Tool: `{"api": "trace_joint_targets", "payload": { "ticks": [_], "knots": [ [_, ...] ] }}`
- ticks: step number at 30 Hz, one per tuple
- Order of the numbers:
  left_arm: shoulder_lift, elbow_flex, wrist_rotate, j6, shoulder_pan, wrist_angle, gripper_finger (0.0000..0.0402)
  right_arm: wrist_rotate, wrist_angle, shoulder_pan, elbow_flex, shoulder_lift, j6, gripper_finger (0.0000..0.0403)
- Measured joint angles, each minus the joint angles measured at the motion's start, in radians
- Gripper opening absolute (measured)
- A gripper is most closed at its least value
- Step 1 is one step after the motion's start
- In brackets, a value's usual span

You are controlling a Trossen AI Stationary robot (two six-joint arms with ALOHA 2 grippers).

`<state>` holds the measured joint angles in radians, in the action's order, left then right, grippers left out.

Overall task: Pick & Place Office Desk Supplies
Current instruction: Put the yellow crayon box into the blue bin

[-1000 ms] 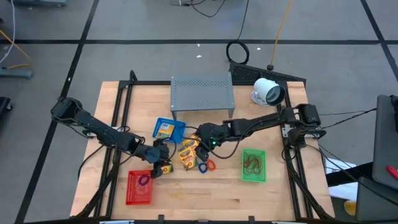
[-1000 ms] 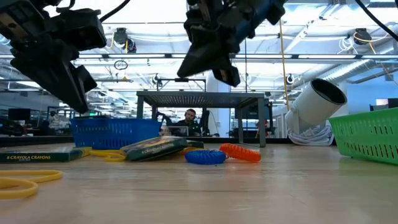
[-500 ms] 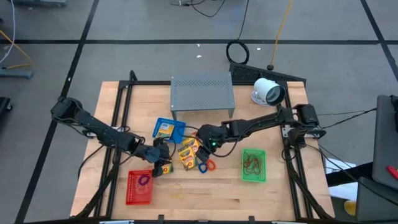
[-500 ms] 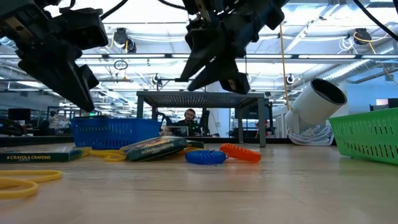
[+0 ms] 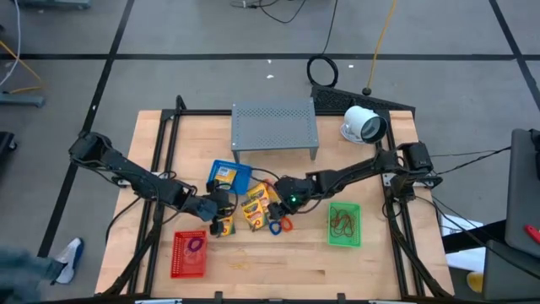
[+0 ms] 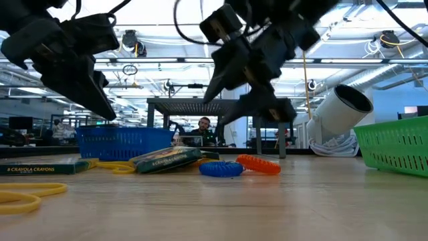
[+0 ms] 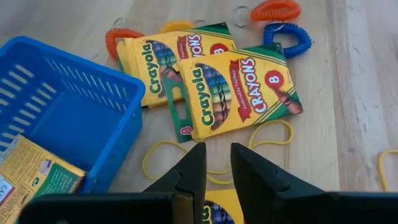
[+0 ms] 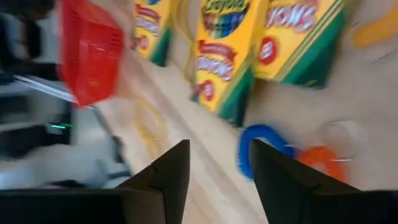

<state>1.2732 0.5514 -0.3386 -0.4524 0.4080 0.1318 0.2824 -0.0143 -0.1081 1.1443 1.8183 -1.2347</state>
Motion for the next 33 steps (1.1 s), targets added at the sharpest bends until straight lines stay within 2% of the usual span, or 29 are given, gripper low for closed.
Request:
{"api": "trace_joint_targets", "payload": {
  "ticks": [3,5,26,33],
  "knots": [
    [0.000,0.000,0.005,0.025,0.001,0.002,0.0081,0.003,-0.237,0.001,-0.098,0.000,-0.116,0.0149],
    [0.000,-0.001,0.009,0.028,0.001,0.009,0.0081,-0.018,-0.319,0.002,-0.143,0.000,-0.166,0.0146],
    [-0.019,-0.041,-0.003,0.004,-0.007,-0.021,0.0081,-0.052,-0.257,0.000,-0.173,0.000,-0.137,0.0139],
    [-0.019,-0.041,-0.003,0.002,-0.007,-0.023,0.0081,-0.030,-0.267,0.002,-0.140,0.081,-0.137,0.0139]
  ]
}}
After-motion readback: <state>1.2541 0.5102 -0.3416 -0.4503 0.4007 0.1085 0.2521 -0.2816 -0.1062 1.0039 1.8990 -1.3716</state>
